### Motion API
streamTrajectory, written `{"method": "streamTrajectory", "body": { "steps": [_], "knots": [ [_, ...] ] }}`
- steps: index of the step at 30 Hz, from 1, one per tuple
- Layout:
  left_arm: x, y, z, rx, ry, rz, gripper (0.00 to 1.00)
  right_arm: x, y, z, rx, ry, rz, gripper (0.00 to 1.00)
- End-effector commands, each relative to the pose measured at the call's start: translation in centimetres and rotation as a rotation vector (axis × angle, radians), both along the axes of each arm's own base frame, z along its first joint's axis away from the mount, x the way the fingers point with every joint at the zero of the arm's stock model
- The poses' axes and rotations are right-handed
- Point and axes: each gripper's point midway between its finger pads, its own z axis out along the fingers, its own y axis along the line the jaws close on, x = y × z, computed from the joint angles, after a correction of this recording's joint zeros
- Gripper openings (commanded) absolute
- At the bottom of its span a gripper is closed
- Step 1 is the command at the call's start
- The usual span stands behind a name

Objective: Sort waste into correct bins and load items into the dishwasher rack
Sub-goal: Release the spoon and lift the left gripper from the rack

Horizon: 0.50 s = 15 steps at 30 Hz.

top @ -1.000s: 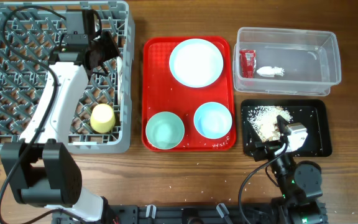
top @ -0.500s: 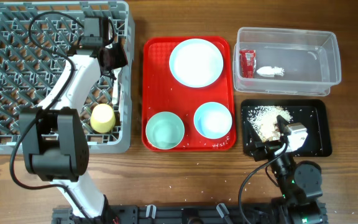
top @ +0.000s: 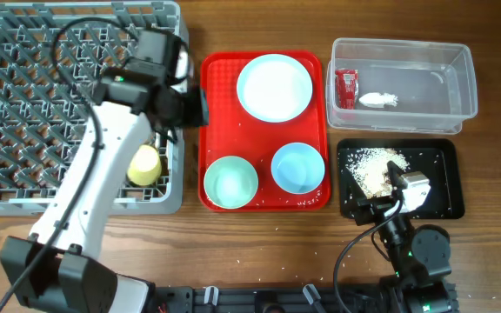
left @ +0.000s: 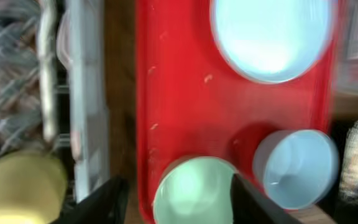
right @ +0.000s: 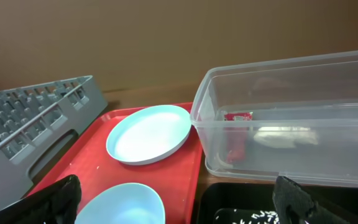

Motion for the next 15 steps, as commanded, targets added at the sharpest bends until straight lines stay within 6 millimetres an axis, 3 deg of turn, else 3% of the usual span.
{"method": "streamTrajectory", "body": {
  "steps": [1, 2, 4, 7, 9, 11, 12, 15],
  "knots": [
    [-0.3, 2.2, -1.9, 0.121, 0.005, 0.164, 0.17, -0.1, 0.1, 0.2, 0.012, -0.01, 0.006, 1.0],
    [-0.1, 2.8, -3.3, 0.144, -0.006, 0.191, 0.06, -0.1, 0.1, 0.2, 0.012, -0.01, 0.006, 1.0],
    [0.3, 4.4, -5.6, 0.202, -0.036, 0.264, 0.04, -0.1, 0.1, 0.2, 0.012, -0.01, 0.006, 1.0],
    [0.3, 4.9, -8.3, 0.215, -0.059, 0.277, 0.04, -0.1, 0.1, 0.2, 0.012, -0.01, 0.006, 1.0],
    [0.3, 5.0, -8.5, 0.219, -0.062, 0.28, 0.06, -0.1, 0.1, 0.2, 0.012, -0.01, 0.006, 1.0],
    [0.0, 4.7, -8.0, 0.196, -0.057, 0.273, 0.15, -0.1, 0.1, 0.2, 0.012, -0.01, 0.006, 1.0],
    [-0.1, 4.7, -7.2, 0.186, -0.077, 0.274, 0.24, -0.1, 0.1, 0.2, 0.012, -0.01, 0.006, 1.0],
    [-0.4, 4.8, -4.4, 0.162, -0.146, 0.261, 0.39, -0.1, 0.1, 0.2, 0.012, -0.01, 0.006, 1.0]
  ]
}}
